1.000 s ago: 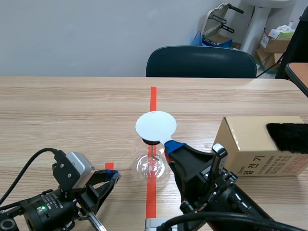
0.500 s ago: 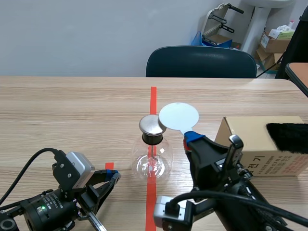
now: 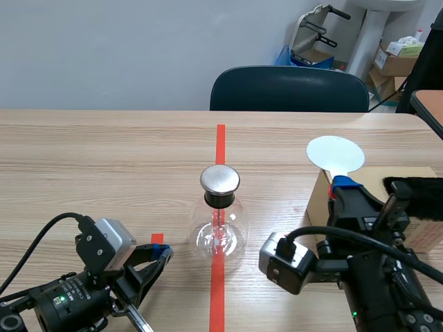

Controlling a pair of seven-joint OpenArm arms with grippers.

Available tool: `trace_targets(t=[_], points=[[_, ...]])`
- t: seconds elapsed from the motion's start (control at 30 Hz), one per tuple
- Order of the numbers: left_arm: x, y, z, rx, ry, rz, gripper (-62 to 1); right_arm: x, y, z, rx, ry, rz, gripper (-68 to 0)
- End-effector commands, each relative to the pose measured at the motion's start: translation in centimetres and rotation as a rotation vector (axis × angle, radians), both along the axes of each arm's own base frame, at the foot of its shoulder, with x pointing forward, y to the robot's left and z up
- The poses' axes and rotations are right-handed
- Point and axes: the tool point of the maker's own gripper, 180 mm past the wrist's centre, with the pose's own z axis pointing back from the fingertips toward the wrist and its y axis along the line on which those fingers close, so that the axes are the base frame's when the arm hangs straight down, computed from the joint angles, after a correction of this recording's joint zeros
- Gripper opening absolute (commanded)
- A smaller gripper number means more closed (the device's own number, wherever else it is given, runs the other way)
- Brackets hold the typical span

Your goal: Do the electroscope experiment

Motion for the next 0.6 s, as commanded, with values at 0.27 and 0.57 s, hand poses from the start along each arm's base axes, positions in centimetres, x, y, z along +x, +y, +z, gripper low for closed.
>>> trace_targets(t=[0.27, 0.57], points=[[0.0, -0.9, 0.8, -0.033, -0.017, -0.011, -58.2, 0.5, -0.8, 1.0, 0.003, -0.037, -0.037, -66.2], [0.0, -0.9, 0.8, -0.033, -0.017, -0.011, -58.2, 0.2, 1.8, 0.8, -0.005, -0.029, 0.11, -66.2]])
